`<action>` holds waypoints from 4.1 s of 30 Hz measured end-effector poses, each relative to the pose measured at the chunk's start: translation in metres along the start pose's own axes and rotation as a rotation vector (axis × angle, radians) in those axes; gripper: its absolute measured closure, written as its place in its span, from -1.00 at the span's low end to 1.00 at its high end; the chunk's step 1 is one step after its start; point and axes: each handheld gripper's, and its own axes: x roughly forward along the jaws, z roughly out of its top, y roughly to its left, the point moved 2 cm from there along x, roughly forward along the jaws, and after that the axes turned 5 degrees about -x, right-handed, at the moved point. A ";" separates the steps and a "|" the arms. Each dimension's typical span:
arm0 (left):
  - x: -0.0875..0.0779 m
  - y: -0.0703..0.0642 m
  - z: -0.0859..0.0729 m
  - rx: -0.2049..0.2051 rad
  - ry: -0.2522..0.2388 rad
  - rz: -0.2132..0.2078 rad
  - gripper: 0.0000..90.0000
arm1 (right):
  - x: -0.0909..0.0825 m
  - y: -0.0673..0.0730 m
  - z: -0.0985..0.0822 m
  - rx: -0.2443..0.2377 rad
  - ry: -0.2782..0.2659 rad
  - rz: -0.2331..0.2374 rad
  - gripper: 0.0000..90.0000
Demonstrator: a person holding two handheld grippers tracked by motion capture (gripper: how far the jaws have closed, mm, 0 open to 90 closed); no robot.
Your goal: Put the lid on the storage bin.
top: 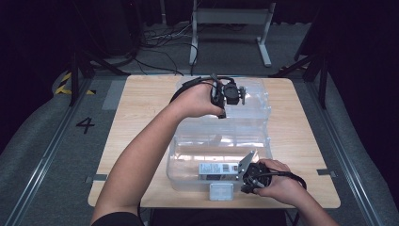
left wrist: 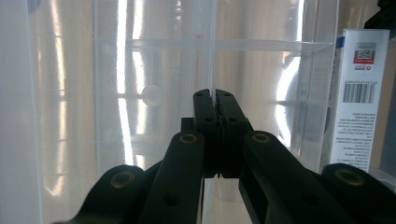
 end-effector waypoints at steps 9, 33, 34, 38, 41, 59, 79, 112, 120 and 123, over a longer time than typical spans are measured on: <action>-0.009 -0.018 -0.005 0.023 -0.018 -0.011 0.96 | 0.001 0.000 0.000 0.006 -0.005 -0.001 0.90; -0.016 -0.053 -0.007 0.049 0.021 0.015 0.96 | 0.000 0.000 0.000 -0.002 -0.017 -0.008 0.90; -0.015 -0.053 -0.007 0.044 0.015 0.008 0.96 | 0.000 0.000 0.000 -0.002 -0.017 -0.006 0.90; -0.015 -0.055 -0.008 0.041 0.016 0.004 0.96 | 0.000 0.000 0.000 -0.003 -0.018 -0.005 0.90; -0.016 -0.058 -0.008 0.052 0.022 -0.001 0.96 | 0.000 0.000 0.000 -0.003 -0.018 -0.005 0.90; -0.015 -0.073 -0.011 0.072 0.039 -0.042 0.94 | -0.001 0.003 0.000 0.010 -0.011 -0.004 0.90; -0.013 -0.082 -0.013 0.093 0.048 -0.054 0.96 | -0.005 0.009 0.001 -0.031 -0.028 -0.064 0.83; -0.008 -0.089 -0.017 0.082 0.030 -0.116 0.94 | -0.048 0.021 -0.002 -0.060 -0.157 -0.162 0.81; -0.008 -0.088 -0.019 0.080 0.019 -0.116 0.94 | -0.063 0.024 0.000 -0.091 -0.194 -0.169 0.77; -0.008 -0.088 -0.019 0.072 0.019 -0.123 0.94 | -0.070 0.025 0.000 -0.093 -0.209 -0.177 0.75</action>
